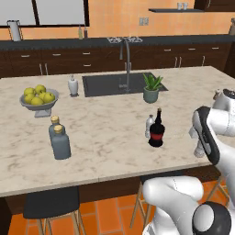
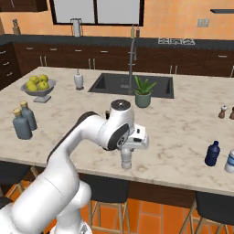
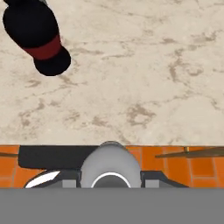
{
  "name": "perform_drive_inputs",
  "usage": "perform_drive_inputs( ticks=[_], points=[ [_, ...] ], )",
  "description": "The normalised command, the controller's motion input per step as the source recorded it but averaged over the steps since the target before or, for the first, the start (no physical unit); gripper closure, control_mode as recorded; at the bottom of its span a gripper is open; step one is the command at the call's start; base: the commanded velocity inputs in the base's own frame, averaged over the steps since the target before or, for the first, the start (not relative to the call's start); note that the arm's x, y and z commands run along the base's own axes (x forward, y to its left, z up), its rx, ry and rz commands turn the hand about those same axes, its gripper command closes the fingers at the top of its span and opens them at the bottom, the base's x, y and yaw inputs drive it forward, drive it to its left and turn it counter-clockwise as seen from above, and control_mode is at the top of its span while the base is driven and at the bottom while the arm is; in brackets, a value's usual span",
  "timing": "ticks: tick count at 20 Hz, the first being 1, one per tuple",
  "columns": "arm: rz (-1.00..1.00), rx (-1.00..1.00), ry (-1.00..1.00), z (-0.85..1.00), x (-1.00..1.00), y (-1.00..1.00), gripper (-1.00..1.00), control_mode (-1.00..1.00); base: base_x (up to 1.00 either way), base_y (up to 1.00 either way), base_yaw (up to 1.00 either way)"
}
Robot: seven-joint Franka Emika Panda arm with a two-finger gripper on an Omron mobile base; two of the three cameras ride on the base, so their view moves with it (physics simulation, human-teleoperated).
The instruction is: Move the plastic bottles in the middle to the plastics group, and the glass bottles in the middle to the glass group.
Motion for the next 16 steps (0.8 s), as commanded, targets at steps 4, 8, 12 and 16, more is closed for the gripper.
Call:
perform_drive_inputs(
  ticks=[4,8,12,16],
  points=[
    [0.0,0.0,0.1,0.39,0.98,-1.0,1.0,-1.0,0.0,0.0,0.0],
    [0.0,0.0,0.08,0.25,0.87,-0.75,1.0,-1.0,0.0,0.0,0.0],
    [0.0,0.0,0.13,0.0,0.52,-0.38,1.0,-1.0,0.0,0.0,0.0],
    [-0.01,0.0,0.06,0.0,0.13,-0.51,1.0,-1.0,0.0,0.0,0.0]
  ],
)
